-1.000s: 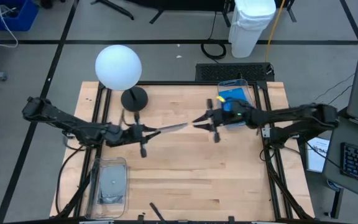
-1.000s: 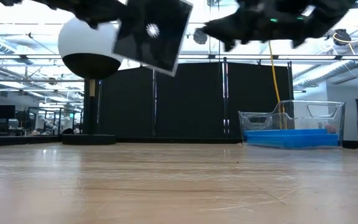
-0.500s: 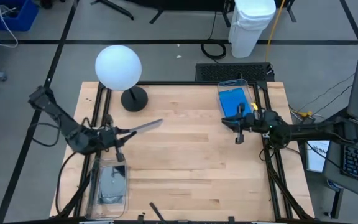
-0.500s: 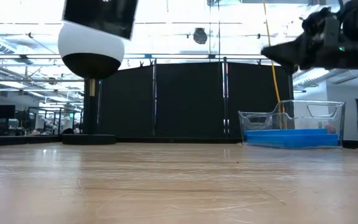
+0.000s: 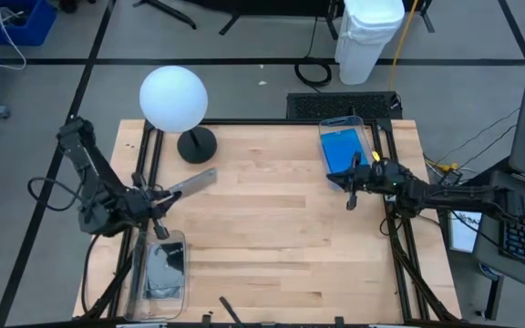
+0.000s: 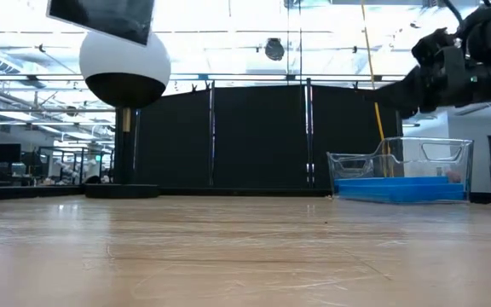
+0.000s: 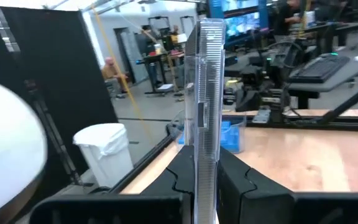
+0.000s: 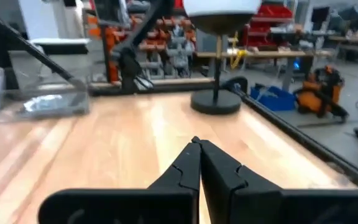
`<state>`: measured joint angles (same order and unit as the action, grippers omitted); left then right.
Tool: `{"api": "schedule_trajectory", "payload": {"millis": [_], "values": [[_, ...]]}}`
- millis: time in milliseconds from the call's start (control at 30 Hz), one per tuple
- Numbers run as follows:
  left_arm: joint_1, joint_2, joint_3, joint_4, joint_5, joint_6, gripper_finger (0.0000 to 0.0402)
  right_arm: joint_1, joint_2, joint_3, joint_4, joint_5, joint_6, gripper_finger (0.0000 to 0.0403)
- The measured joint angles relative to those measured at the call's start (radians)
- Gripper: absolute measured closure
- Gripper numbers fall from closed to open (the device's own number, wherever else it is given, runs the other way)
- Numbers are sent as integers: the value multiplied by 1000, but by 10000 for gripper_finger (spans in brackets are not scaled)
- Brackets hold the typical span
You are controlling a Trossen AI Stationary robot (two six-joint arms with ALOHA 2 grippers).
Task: Pick & place jewel cases by type
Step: Put the bottom black CD case into the bottom transparent bin
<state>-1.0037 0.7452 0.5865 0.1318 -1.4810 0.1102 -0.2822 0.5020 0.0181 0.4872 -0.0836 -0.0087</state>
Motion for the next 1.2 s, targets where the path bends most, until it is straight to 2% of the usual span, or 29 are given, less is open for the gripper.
{"api": "schedule_trajectory", "payload": {"millis": [167, 400, 600, 733, 1000, 1200], "values": [[-60, 0, 0, 0, -65, -19, 372, 2, -68, -1, -15, 8, 32, 402], [-99, 0, 0, -8, -85, -33, 372, 3, -241, -2, -63, 8, 26, 402], [-99, 0, 0, -33, -89, -49, 372, 3, -409, -3, -197, 11, 16, 402], [-99, 0, 0, -60, -91, -92, 372, 3, -503, -3, -303, 58, -2, 402], [-99, 1, 0, -113, -92, -171, 372, 3, -500, -3, -328, 82, -35, 402], [-97, 1, 0, -116, -92, -172, 372, 3, -499, -3, -320, 83, -44, 402]]}}
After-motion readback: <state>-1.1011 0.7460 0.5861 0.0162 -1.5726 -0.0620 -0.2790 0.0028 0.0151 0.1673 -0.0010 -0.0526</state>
